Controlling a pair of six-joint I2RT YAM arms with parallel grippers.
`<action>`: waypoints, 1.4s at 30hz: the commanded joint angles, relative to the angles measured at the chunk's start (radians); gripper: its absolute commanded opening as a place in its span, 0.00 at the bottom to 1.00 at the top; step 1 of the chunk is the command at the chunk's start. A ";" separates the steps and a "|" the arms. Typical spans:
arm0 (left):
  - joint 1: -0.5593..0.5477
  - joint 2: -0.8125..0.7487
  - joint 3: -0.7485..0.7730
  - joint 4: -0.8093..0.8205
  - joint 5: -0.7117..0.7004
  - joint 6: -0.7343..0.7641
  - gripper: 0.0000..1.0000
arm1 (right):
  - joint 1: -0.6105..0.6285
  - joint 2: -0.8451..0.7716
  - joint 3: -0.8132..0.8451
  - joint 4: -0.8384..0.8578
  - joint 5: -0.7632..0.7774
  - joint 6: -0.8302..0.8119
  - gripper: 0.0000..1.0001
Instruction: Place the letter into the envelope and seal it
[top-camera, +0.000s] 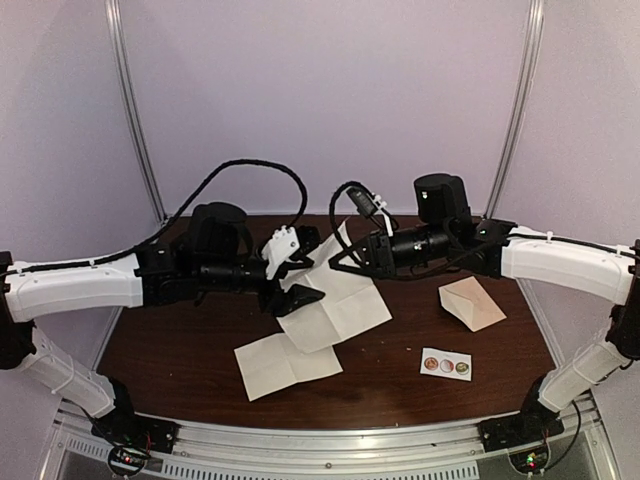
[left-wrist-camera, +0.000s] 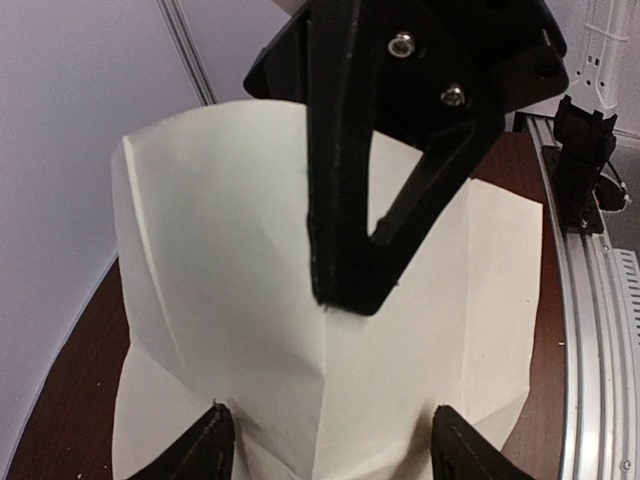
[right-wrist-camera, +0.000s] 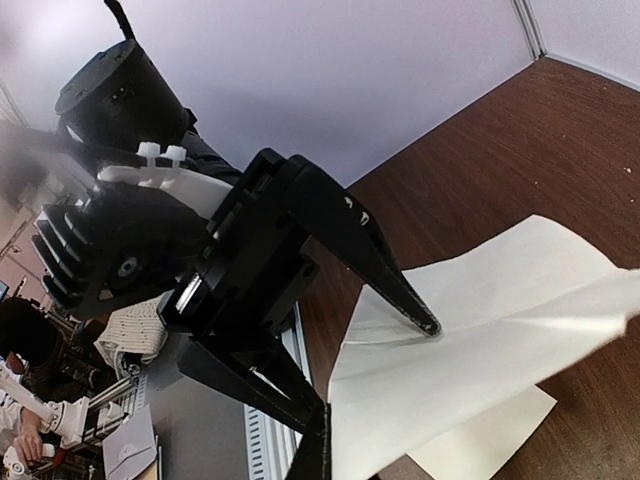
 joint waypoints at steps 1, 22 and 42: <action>-0.010 0.014 0.021 -0.001 -0.017 0.024 0.68 | 0.007 0.006 0.029 0.030 -0.005 -0.009 0.00; -0.016 0.025 0.027 -0.010 -0.011 0.026 0.22 | 0.006 0.009 0.046 -0.062 0.080 -0.068 0.00; -0.011 0.025 0.043 -0.024 -0.048 0.000 0.00 | 0.004 -0.075 0.081 -0.171 0.188 -0.140 0.23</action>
